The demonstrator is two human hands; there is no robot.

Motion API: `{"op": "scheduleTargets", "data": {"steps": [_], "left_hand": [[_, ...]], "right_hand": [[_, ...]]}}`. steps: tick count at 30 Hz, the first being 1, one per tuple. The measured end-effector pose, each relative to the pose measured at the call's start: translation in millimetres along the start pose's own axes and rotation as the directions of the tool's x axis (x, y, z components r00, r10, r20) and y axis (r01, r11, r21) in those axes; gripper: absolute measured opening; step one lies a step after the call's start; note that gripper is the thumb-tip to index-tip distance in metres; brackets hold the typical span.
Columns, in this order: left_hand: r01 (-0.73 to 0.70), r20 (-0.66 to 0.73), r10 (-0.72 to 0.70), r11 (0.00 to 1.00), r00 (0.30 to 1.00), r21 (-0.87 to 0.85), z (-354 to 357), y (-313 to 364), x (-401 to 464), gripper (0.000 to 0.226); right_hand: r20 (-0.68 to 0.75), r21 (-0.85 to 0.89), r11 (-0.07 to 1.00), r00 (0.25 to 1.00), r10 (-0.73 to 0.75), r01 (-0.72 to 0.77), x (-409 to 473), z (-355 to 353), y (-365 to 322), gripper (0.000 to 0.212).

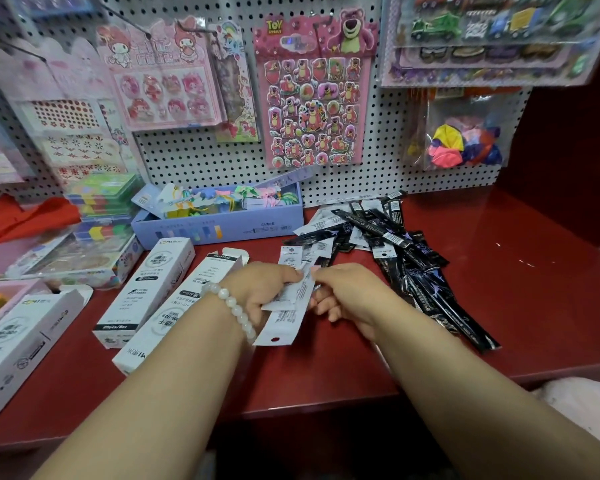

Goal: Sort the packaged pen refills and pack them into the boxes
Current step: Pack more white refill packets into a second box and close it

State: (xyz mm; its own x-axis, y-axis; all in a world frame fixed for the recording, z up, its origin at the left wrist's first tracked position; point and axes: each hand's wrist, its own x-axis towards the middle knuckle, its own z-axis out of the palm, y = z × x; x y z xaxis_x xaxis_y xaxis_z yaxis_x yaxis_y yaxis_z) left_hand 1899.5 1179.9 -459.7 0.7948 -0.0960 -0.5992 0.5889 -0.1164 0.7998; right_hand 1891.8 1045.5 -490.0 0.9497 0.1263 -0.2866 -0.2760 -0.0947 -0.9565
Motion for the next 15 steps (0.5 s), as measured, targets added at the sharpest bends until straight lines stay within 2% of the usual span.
{"op": "scheduleTargets", "data": {"steps": [3,6,8,11,14,15], "left_hand": [[-0.033,0.088,0.046,0.99,0.995,-0.137,2.2,-9.7,-11.5,0.015],[-0.021,0.157,0.042,0.99,0.987,-0.136,6.1,-16.7,-21.1,0.015],[-0.031,0.193,0.058,0.99,0.98,-0.14,9.6,-20.5,-26.6,0.017],[-0.042,0.195,0.092,0.968,0.976,-0.246,15.9,-24.0,-31.3,0.016],[-0.029,0.198,0.107,0.931,0.974,-0.363,18.4,-22.0,-34.0,0.02],[-0.042,0.184,0.123,0.92,0.975,-0.389,17.1,-21.2,-33.4,0.02]], "right_hand": [[-0.047,0.065,0.997,0.998,-0.034,0.037,0.3,7.1,1.4,0.029],[-0.128,0.152,0.988,0.992,0.001,0.019,1.7,8.2,-1.7,0.024],[-0.14,0.192,0.981,0.99,0.024,0.004,3.2,8.5,-3.6,0.026],[-0.121,0.271,0.962,0.991,0.049,-0.014,7.0,13.1,-5.0,0.023],[-0.095,0.239,0.97,0.993,0.069,-0.045,11.8,12.9,-8.3,0.027],[-0.116,0.179,0.983,0.992,0.046,-0.025,14.7,9.1,-9.6,0.032]]}}
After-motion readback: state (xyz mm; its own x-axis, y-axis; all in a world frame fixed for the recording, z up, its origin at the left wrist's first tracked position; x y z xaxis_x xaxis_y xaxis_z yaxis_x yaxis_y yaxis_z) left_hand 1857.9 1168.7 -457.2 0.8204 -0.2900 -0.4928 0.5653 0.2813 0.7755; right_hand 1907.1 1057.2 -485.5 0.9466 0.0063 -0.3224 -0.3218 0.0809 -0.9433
